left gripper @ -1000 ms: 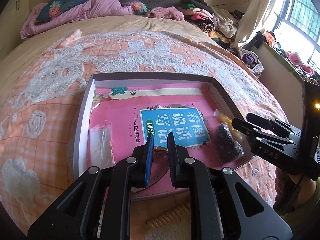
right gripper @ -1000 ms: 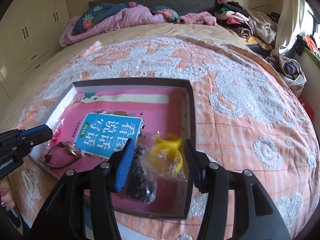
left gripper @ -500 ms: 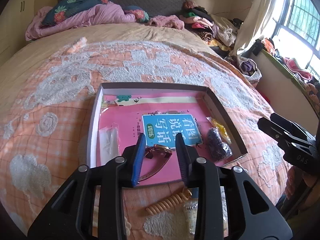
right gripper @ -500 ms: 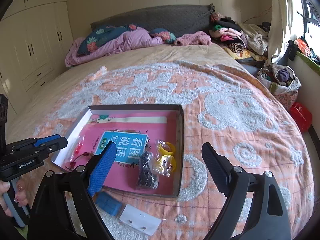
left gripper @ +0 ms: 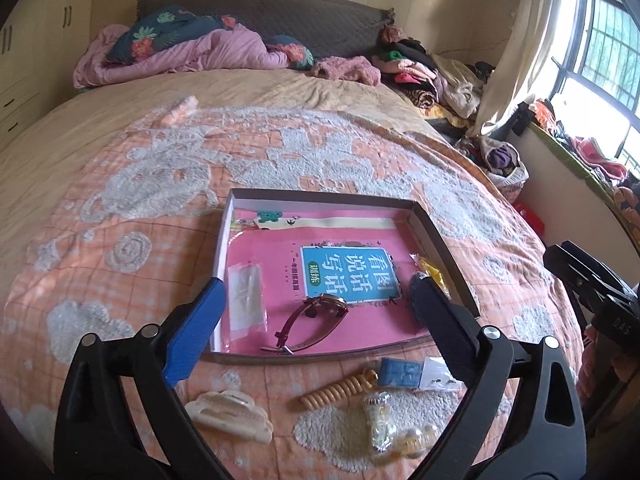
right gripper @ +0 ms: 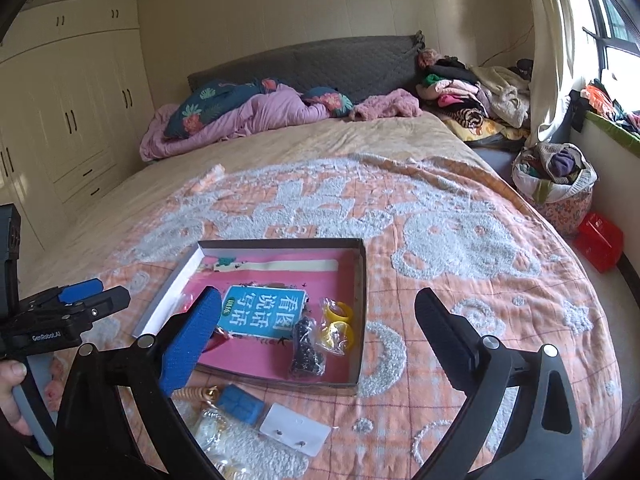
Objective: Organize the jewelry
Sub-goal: 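Move both tools back toward the remaining jewelry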
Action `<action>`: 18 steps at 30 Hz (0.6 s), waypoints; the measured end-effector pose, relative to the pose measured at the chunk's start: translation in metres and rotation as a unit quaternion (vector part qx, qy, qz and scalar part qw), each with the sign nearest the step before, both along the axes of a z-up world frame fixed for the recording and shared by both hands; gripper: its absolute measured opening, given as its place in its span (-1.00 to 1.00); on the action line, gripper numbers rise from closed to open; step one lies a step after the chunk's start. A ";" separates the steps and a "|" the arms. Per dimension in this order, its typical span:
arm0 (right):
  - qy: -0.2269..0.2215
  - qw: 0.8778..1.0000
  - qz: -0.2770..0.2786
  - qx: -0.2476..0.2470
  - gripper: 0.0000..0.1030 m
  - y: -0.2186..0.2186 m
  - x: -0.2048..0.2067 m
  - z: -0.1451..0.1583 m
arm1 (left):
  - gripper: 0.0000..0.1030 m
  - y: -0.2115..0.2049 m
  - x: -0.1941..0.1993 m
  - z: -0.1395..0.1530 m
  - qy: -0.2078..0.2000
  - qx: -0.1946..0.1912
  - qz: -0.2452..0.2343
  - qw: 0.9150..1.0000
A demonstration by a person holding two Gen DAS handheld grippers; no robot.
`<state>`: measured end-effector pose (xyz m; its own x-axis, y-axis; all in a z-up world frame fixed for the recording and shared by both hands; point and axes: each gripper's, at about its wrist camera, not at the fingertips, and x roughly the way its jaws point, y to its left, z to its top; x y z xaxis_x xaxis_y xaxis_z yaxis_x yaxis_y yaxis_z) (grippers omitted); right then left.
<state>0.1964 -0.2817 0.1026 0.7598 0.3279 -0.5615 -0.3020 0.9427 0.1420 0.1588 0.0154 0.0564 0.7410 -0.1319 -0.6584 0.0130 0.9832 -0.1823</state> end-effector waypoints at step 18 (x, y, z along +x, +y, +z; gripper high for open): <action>-0.019 1.000 0.021 0.003 0.88 -0.003 -0.042 0.014 | 0.77 -0.001 -0.034 0.006 -0.009 0.019 0.000 1.000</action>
<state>0.1543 -0.2847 0.1164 0.7662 0.3626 -0.5305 -0.3462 0.9285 0.1346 0.1251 0.0139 0.0629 0.7534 -0.1073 -0.6488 0.0164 0.9894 -0.1445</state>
